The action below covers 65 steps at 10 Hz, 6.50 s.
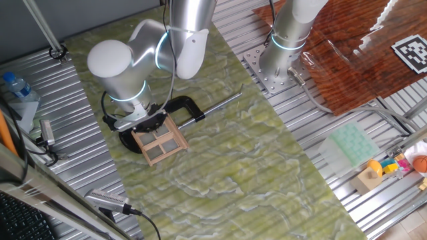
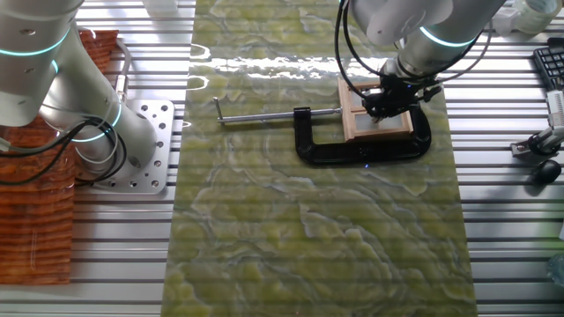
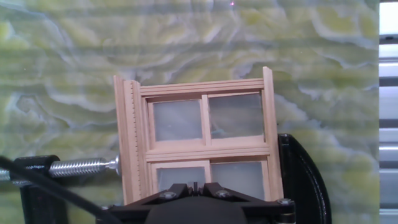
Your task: Open a sliding window
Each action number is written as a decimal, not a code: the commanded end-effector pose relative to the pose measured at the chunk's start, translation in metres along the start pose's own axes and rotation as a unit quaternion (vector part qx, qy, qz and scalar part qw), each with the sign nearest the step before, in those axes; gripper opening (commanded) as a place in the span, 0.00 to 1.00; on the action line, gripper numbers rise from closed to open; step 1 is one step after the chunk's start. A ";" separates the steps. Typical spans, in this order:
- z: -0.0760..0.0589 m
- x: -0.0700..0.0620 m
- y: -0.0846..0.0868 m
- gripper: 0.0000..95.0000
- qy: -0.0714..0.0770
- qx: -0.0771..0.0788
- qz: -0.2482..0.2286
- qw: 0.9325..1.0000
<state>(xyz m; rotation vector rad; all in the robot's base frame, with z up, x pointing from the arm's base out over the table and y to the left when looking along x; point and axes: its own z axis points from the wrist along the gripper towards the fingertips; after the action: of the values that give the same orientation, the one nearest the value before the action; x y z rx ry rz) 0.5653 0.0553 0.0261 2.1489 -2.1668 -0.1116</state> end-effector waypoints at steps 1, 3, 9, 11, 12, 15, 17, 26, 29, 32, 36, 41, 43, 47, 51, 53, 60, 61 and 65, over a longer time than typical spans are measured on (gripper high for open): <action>0.000 0.001 0.001 0.00 0.002 -0.003 0.001 1.000; 0.000 0.001 0.001 0.00 0.003 -0.020 -0.004 1.000; 0.000 0.001 0.001 0.00 -0.008 -0.023 -0.009 1.000; 0.001 0.000 0.002 0.00 -0.008 -0.022 -0.008 1.000; 0.001 0.000 0.002 0.00 -0.007 -0.022 -0.008 1.000; 0.001 0.000 0.002 0.00 -0.008 -0.021 -0.007 1.000; 0.001 0.000 0.002 0.00 -0.007 -0.020 -0.005 1.000; 0.007 0.000 0.001 0.00 -0.008 -0.017 -0.001 1.000; 0.007 0.000 0.001 0.00 -0.007 -0.016 0.000 1.000; 0.006 -0.001 0.000 0.00 -0.007 -0.014 0.005 1.000; 0.006 0.000 -0.001 0.00 -0.004 -0.012 0.009 1.000; 0.006 -0.001 -0.006 0.00 -0.005 -0.008 0.009 1.000; 0.004 0.000 -0.009 0.00 -0.005 -0.009 0.008 1.000; 0.004 0.001 -0.012 0.00 -0.005 -0.008 0.010 1.000; 0.004 0.000 -0.018 0.00 -0.006 -0.005 0.015 1.000; 0.001 0.000 -0.022 0.00 -0.005 -0.004 0.013 1.000; 0.002 -0.001 -0.030 0.00 -0.008 0.007 0.019 1.000; 0.000 -0.002 -0.032 0.00 -0.005 0.006 0.017 1.000; 0.000 -0.002 -0.036 0.00 -0.009 0.014 0.018 1.000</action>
<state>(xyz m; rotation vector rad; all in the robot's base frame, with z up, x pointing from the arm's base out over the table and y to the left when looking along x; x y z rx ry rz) 0.6027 0.0564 0.0241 2.1330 -2.2325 -0.0877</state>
